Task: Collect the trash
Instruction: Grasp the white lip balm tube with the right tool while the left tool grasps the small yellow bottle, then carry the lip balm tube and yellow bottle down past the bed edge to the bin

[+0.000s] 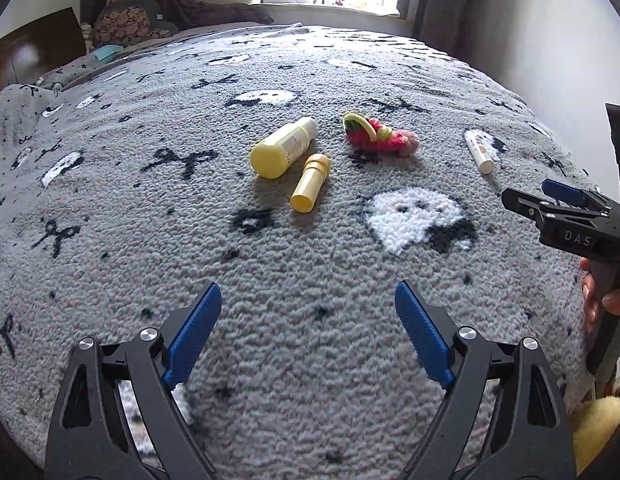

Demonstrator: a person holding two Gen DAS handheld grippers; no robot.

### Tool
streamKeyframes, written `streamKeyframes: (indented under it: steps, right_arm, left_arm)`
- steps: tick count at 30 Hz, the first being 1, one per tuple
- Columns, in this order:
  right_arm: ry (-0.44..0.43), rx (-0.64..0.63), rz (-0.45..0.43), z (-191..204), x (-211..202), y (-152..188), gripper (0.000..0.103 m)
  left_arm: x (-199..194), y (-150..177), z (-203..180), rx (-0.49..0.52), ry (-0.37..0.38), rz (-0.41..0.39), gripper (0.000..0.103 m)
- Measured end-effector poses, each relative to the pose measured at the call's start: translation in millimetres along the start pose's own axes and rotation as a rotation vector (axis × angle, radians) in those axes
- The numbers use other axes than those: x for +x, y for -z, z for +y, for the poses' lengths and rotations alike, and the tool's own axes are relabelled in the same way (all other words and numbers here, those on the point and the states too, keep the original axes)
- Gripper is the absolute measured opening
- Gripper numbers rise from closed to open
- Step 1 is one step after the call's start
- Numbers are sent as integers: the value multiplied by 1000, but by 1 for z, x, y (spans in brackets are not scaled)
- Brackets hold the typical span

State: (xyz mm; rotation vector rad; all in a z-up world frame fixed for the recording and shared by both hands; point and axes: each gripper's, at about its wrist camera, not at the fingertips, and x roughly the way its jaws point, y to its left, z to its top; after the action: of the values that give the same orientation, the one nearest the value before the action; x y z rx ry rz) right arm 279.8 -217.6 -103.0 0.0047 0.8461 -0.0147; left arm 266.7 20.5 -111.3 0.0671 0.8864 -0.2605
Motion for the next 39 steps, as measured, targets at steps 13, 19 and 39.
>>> streamKeyframes:
  steps: [13, 19, 39]
  right_arm:
    - [-12, 114, 69, -3, 60, -36, 72]
    - [-1, 81, 74, 2, 66, -43, 54]
    - [-9, -79, 78, -7, -6, 17, 22]
  left_arm:
    - [58, -50, 5, -11, 46, -1, 49]
    - [73, -63, -2, 22, 27, 18, 36]
    - [22, -10, -23, 95, -7, 25, 16]
